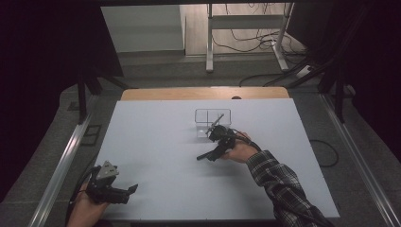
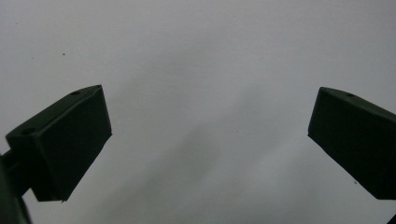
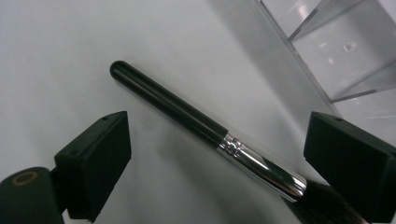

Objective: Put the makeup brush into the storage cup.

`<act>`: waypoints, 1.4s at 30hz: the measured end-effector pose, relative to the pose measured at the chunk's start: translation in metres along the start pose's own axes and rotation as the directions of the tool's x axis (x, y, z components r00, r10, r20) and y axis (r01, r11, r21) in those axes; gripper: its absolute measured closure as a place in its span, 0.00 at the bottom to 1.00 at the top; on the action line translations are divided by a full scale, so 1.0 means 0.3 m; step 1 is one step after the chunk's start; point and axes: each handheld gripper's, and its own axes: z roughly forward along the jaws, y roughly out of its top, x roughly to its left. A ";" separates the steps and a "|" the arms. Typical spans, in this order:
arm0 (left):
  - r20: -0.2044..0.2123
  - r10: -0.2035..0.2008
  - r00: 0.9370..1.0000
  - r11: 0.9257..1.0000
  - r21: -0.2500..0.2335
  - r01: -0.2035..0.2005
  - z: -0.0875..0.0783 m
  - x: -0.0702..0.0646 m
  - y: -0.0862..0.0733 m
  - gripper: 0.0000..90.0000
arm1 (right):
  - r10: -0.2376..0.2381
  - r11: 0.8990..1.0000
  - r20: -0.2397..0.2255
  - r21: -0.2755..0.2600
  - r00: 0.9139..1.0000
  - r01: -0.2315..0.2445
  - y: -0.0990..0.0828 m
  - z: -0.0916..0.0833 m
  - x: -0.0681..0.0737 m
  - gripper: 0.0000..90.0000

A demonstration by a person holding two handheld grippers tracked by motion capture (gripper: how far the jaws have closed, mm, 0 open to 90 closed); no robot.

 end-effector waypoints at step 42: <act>0.000 0.022 1.000 0.999 -0.024 -0.022 -0.004 -0.005 0.003 0.00 | -0.069 0.998 -0.029 -0.013 0.997 0.068 -0.057 -0.056 0.038 0.86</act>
